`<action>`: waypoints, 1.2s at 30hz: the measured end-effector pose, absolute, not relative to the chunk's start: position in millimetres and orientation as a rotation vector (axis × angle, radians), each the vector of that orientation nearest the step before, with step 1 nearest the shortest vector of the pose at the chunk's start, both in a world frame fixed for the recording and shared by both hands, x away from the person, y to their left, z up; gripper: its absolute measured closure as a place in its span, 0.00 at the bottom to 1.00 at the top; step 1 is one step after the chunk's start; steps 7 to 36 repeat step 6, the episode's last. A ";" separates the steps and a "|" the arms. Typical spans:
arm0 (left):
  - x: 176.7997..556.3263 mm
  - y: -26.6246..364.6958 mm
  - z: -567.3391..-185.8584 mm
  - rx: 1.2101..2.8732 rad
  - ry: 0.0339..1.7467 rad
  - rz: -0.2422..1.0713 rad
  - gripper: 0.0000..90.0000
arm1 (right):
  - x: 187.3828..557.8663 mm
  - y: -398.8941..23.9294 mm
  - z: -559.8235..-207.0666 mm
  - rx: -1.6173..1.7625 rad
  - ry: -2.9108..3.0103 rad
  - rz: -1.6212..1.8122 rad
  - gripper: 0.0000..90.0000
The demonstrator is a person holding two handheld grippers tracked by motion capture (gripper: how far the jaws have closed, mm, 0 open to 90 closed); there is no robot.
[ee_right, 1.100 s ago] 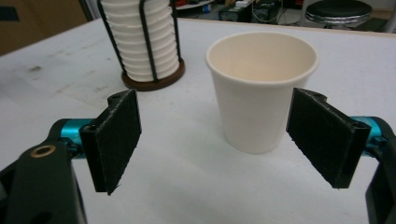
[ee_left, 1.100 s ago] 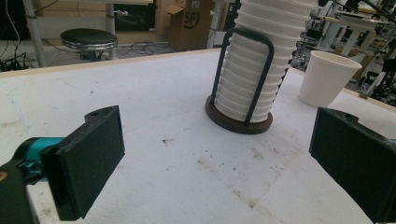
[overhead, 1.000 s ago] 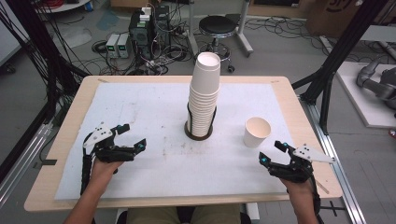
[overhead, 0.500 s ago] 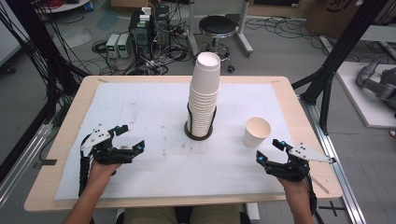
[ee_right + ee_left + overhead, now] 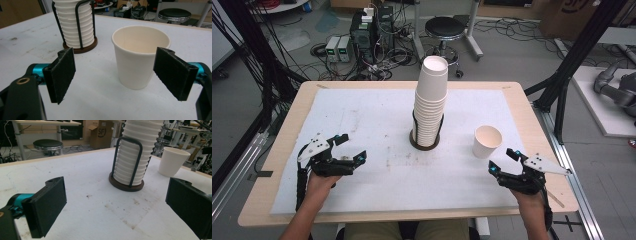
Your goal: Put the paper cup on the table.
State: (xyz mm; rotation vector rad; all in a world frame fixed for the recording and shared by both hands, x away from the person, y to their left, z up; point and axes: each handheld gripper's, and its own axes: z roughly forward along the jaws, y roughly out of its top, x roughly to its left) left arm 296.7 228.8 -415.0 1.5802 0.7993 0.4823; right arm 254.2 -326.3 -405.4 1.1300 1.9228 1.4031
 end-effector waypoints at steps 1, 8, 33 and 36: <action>297.6 228.9 -415.7 1.579 0.803 0.480 0.04 | 254.5 -326.6 -405.5 1.130 1.923 1.406 0.21; 298.9 229.8 -416.7 1.582 0.811 0.484 0.04 | 257.3 -328.4 -407.7 1.124 1.928 1.399 0.21; 298.9 229.8 -416.7 1.582 0.811 0.484 0.04 | 257.3 -328.4 -407.7 1.124 1.928 1.399 0.21; 298.9 229.8 -416.7 1.582 0.811 0.484 0.04 | 257.3 -328.4 -407.7 1.124 1.928 1.399 0.21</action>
